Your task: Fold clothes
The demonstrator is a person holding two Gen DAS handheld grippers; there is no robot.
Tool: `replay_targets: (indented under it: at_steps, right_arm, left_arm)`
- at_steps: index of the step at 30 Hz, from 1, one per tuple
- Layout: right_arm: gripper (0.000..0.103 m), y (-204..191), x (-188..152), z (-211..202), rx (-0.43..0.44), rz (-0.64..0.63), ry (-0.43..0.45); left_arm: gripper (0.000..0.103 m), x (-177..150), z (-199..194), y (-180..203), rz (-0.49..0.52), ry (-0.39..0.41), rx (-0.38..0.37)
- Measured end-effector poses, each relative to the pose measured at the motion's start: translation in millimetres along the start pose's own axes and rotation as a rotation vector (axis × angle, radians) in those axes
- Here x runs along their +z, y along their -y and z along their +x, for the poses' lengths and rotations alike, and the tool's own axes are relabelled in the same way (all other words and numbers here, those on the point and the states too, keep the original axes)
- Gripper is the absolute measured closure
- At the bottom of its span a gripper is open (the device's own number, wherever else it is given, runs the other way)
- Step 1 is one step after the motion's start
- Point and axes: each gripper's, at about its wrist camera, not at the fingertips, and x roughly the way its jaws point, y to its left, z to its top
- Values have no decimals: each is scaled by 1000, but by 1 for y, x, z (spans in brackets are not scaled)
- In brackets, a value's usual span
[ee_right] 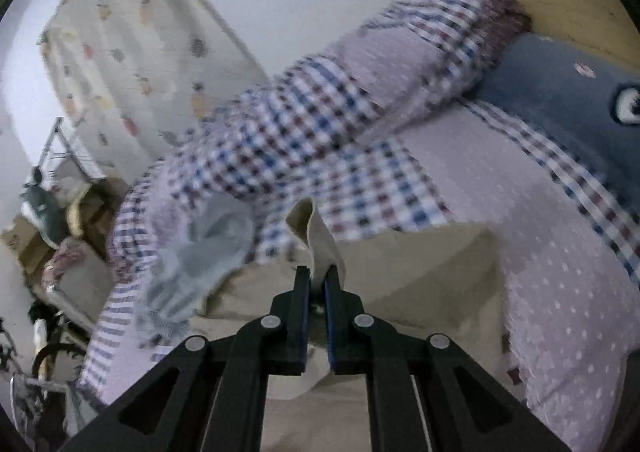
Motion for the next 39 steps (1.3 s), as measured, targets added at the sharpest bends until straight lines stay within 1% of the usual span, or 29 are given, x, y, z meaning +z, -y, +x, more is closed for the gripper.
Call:
replay_targets:
  at_steps: [3,5,7,9,11,12,13,14,16,17,19,21,23,24,26,29,32,34,36,39]
  right_arm:
    - [98,-39,24,-11,65,-75,16]
    - [98,-61,34,-13,89,-115,15]
    - [98,-76,40,-15,102,-153,13]
    - [97,-82,43,-15,110,-173,11]
    - [97,-82,44,-13,115,-176,8]
    - [97,-81,45,-12,118,-177,6]
    - [97,-78,45,-10,115,-171,5]
    - [97,-74,46,-8,109,-165,1]
    - [97,-66,48,-4,95,-155,-3]
    - [97,-60,49,-3,86,-150,-3]
    - [97,-49,50,-2,69,-142,-1]
    - [97,-34,49,-1,53,-118,-6]
    - [97,-14,43,2,35,-92,-19]
    - [97,-4,40,3,26,-80,-25]
    - [97,22,25,9,8,-37,-48]
    - [97,69,-8,24,-24,50,-114]
    - [97,119,-52,36,-43,184,-203]
    - [97,145,-81,38,-51,247,-252]
    - [97,163,-109,41,-71,280,-309]
    - [95,181,-135,46,-100,278,-413]
  left_arm:
    - [38,2,51,4,131,-102,109]
    - [50,3,79,3,196,-158,167]
    - [58,2,94,1,231,-179,185]
    - [59,4,107,2,256,-185,185]
    - [64,6,119,4,277,-197,180]
    - [64,7,126,5,297,-206,183]
    - [68,6,132,7,317,-220,189]
    - [80,6,138,8,331,-232,193]
    - [95,6,143,5,325,-240,191]
    - [95,7,145,3,316,-240,190]
    - [96,13,137,-10,248,-201,193]
    - [97,19,127,-29,143,-155,181]
    - [97,19,124,-39,99,-155,167]
    - [97,17,124,-40,102,-161,170]
    - [97,12,124,-36,120,-175,168]
    - [97,10,118,-30,137,-164,161]
    - [97,9,114,-32,143,-159,153]
    - [97,7,116,-33,152,-167,148]
    - [97,8,119,-33,159,-171,150]
    - [97,8,119,-31,165,-173,155]
